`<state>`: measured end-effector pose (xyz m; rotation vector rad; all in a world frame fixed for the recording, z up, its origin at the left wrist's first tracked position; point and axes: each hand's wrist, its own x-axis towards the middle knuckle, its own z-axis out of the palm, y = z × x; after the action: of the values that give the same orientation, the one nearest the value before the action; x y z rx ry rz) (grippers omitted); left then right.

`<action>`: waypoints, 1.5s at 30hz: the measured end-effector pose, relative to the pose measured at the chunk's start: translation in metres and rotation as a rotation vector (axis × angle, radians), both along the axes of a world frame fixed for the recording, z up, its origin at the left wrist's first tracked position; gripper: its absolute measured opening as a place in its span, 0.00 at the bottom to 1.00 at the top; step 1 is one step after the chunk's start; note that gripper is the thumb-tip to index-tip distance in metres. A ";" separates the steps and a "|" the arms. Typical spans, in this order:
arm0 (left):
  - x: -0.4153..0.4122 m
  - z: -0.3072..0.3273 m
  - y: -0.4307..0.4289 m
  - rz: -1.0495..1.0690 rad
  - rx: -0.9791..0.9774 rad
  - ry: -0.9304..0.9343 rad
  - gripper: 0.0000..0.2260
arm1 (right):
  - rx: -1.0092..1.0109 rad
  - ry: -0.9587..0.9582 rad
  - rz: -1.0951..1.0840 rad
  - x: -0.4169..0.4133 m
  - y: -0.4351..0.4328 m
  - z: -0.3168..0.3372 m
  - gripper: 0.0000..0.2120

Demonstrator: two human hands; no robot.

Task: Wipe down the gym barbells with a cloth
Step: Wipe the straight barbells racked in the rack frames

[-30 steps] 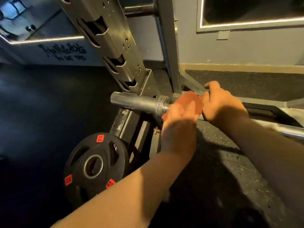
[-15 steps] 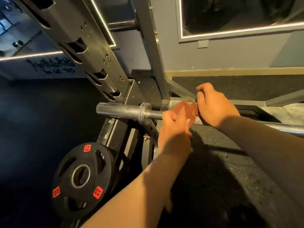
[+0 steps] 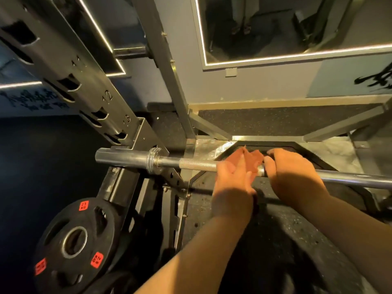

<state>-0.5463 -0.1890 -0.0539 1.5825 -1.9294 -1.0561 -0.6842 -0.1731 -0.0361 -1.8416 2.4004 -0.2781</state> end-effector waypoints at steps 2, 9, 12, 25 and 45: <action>0.022 -0.003 -0.012 0.218 -0.008 0.117 0.03 | -0.051 -0.030 0.005 -0.009 0.006 -0.010 0.12; -0.009 0.024 0.013 0.126 0.054 0.098 0.11 | 0.078 -0.236 0.096 0.005 0.026 -0.003 0.31; -0.027 0.046 0.019 -0.084 0.109 0.102 0.16 | 0.230 -0.709 -0.123 0.014 0.024 0.027 0.29; 0.000 0.160 0.006 -0.005 0.339 0.295 0.09 | -0.016 -1.346 -0.439 0.007 0.034 0.156 0.13; 0.050 0.389 0.036 -0.128 -0.151 0.396 0.07 | -0.034 -1.554 0.196 -0.004 0.079 0.358 0.29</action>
<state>-0.4968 -0.1531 0.3351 1.0842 -1.8036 -1.1445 -0.6878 -0.0942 0.3221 -1.0143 1.0902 -1.1558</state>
